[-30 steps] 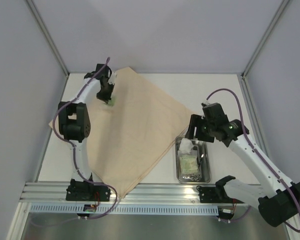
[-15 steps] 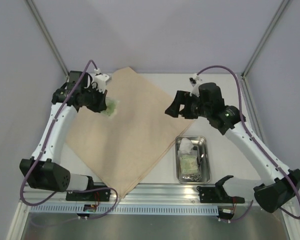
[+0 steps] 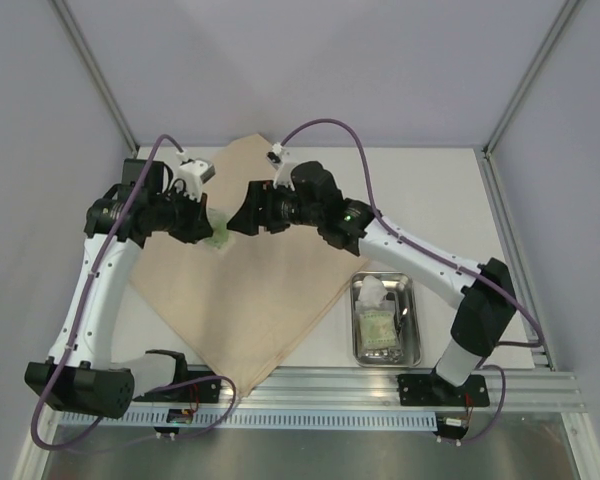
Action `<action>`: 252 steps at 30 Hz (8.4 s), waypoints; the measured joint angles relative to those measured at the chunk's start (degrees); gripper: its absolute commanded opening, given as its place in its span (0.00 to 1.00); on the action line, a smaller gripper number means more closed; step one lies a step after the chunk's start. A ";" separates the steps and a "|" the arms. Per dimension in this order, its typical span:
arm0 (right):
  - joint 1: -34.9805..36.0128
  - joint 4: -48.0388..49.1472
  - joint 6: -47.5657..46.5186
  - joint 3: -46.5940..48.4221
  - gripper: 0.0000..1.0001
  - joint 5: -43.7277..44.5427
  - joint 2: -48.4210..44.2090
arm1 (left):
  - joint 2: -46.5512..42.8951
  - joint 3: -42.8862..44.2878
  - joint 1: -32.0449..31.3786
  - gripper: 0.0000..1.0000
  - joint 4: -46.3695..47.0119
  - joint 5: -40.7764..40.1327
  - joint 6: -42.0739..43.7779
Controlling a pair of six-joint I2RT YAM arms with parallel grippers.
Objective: Prepare the surgical pack
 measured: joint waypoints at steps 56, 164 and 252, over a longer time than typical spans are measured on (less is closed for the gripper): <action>-19.12 -45.83 -18.34 -31.82 0.76 10.03 -16.22 | -1.99 -2.64 0.00 1.00 -0.13 1.07 2.34; -27.08 -41.22 -14.14 -7.72 0.01 8.81 7.93 | 2.10 -8.17 0.00 1.00 -0.63 0.35 6.01; -29.11 -9.22 11.89 -26.99 0.60 22.88 5.35 | 20.52 -23.54 4.66 0.00 32.26 -31.32 -18.73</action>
